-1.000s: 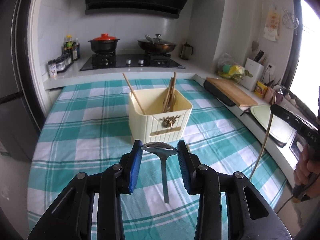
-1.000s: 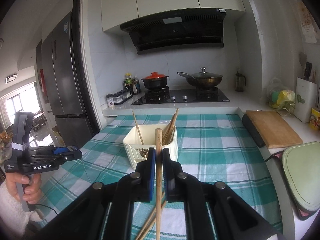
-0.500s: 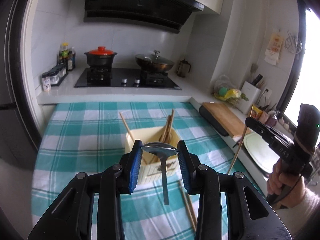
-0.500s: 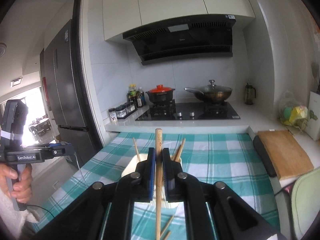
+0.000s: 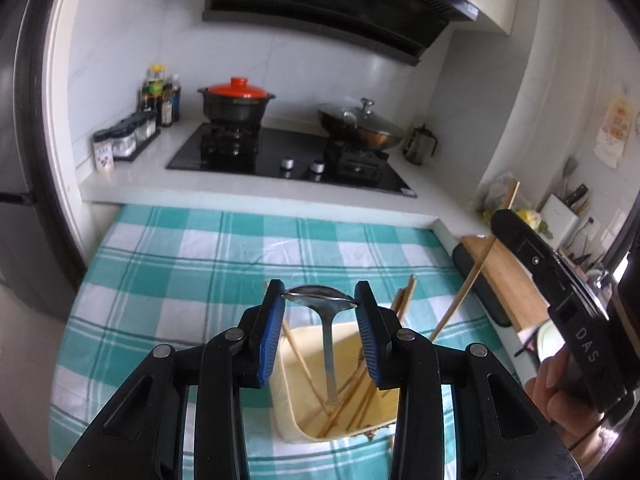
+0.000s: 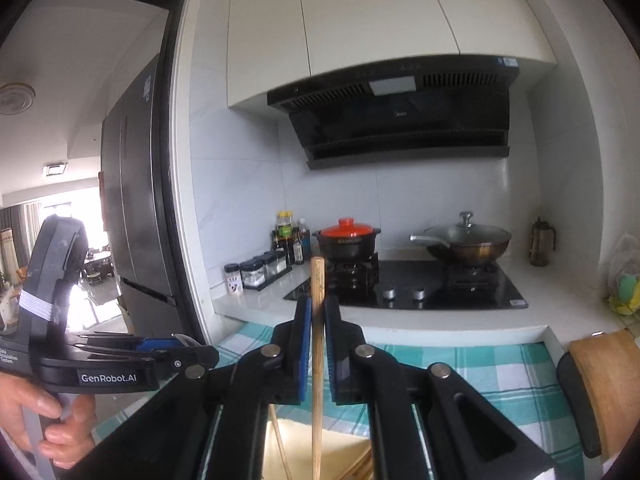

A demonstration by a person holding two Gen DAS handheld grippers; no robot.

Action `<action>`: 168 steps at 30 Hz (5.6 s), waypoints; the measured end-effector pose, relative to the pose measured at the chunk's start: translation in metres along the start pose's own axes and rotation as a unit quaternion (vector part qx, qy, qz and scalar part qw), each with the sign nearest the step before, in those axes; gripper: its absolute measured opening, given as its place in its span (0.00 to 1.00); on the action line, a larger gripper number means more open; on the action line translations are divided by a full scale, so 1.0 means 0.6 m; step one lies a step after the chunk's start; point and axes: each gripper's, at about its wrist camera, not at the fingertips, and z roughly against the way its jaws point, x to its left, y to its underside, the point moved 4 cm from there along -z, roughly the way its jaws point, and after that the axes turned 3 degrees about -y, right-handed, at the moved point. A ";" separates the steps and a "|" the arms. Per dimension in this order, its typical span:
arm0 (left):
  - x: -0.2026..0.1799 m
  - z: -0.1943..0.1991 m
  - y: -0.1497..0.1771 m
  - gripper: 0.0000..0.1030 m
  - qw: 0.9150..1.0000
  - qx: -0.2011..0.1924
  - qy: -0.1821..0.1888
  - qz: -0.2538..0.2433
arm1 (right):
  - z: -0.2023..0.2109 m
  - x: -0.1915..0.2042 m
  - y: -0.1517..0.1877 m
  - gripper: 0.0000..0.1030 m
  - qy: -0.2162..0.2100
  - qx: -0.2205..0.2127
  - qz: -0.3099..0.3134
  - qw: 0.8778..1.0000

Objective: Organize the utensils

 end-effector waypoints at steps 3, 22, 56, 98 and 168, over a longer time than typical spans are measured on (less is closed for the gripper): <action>0.009 -0.048 0.030 0.35 0.999 0.031 -0.012 0.003 | -0.052 -0.017 0.059 0.07 -0.007 0.052 -0.017 0.998; 0.060 0.080 0.224 0.72 0.983 0.115 -0.052 -0.134 | 0.126 0.008 0.140 0.49 0.021 0.204 0.018 0.979; -0.027 0.179 0.512 0.82 0.991 0.127 -0.015 -0.052 | 0.414 0.085 0.480 0.49 0.167 0.211 -0.082 0.960; -0.190 -0.070 0.496 0.35 0.970 0.167 -0.039 -0.175 | 0.443 0.036 0.503 0.49 0.191 0.198 -0.123 0.953; 0.118 0.162 0.504 0.71 0.990 0.139 -0.025 -0.013 | 0.278 0.079 0.499 0.49 0.143 0.353 -0.057 0.923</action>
